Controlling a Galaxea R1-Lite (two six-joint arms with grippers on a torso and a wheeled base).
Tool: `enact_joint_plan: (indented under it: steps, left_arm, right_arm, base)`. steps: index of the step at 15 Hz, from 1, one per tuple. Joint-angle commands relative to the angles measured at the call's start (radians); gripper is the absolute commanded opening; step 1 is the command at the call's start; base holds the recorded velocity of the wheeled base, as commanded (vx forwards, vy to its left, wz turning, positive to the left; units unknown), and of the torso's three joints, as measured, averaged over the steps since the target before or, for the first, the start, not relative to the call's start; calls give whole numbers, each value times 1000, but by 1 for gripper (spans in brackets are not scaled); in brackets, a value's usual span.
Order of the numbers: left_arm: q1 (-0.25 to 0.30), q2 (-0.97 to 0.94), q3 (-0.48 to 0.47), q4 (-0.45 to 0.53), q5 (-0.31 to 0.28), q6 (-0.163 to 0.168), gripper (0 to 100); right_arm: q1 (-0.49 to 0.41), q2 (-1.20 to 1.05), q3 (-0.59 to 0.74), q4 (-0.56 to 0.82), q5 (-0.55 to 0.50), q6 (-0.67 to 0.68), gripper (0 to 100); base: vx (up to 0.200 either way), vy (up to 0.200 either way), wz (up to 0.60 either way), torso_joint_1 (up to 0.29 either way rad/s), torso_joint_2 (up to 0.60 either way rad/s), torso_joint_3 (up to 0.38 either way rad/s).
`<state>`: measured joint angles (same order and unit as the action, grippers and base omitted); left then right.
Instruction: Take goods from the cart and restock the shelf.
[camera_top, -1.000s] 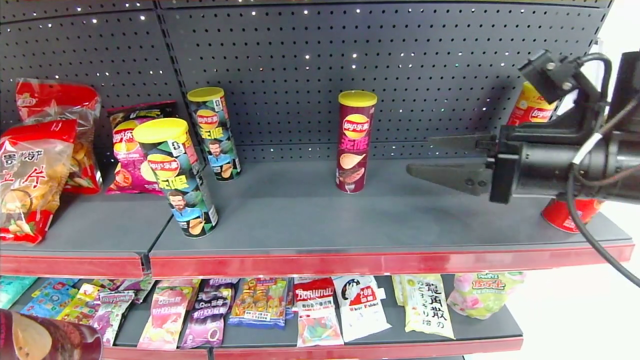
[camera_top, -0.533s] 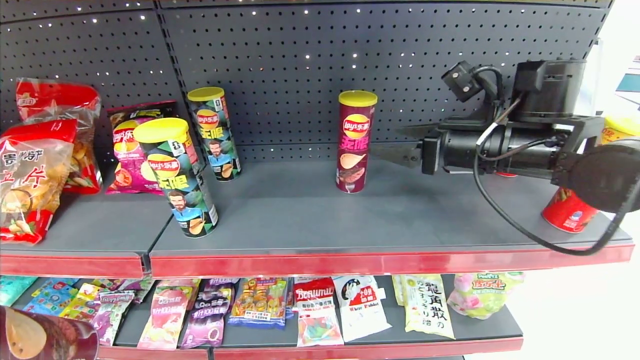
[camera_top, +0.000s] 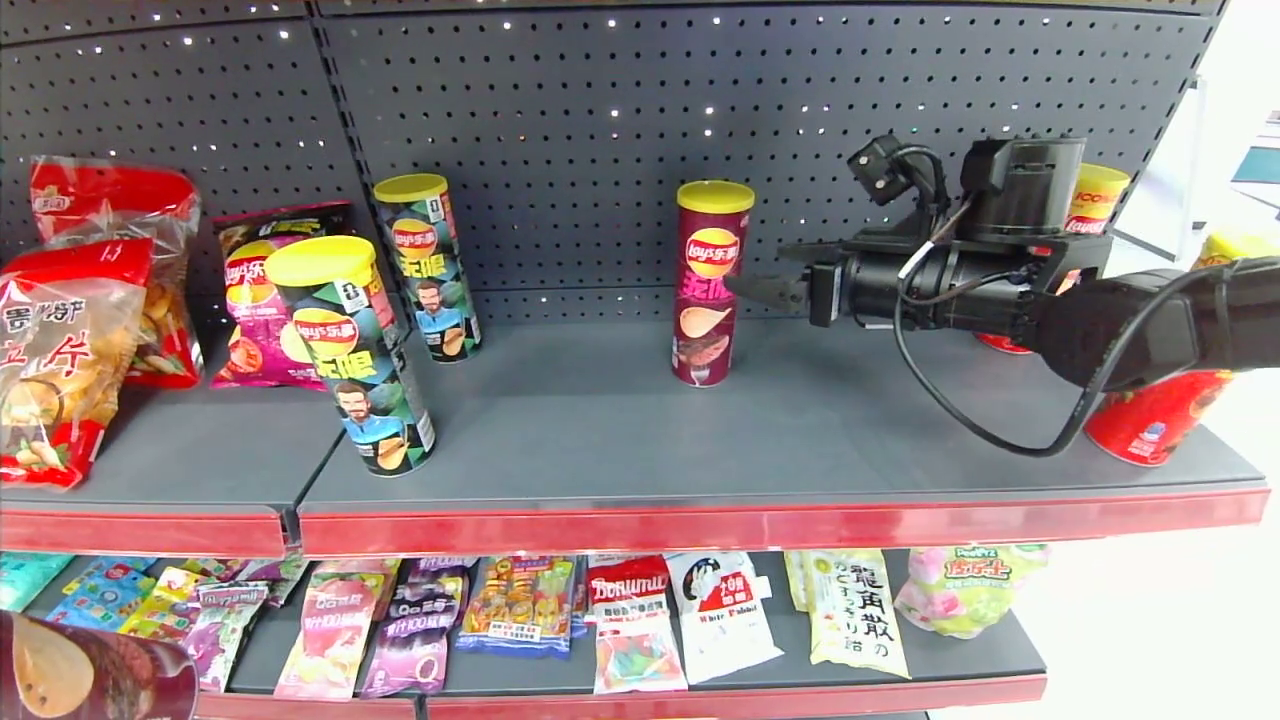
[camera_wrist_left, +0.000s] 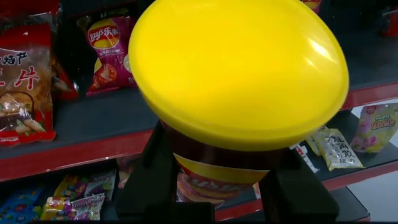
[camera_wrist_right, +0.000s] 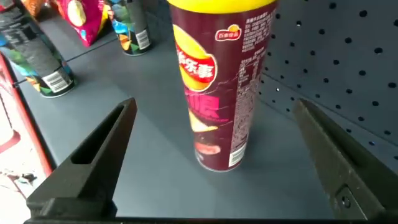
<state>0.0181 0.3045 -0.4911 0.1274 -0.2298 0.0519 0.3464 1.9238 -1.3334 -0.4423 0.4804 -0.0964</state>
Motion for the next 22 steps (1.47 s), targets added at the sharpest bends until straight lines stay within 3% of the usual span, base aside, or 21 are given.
enact_joint_plan:
  steps: [1,17,22]
  left_arm:
    - [0,4,0,0,0,0,0]
    - [-1,25,5,1,-2,0,0]
    - [-1,28,3,1,-2,0,0]
  right_arm:
    - [3,15,-9,1,1,0,100]
    - [65,193,-253,-3,-31,-2,100]
    - [60,213,-262,-3,-31,-2,100]
  base:
    - [0,0,0,0,0,0]
    - [0,0,0,0,0,0]
    - [0,0,0,0,0,0]
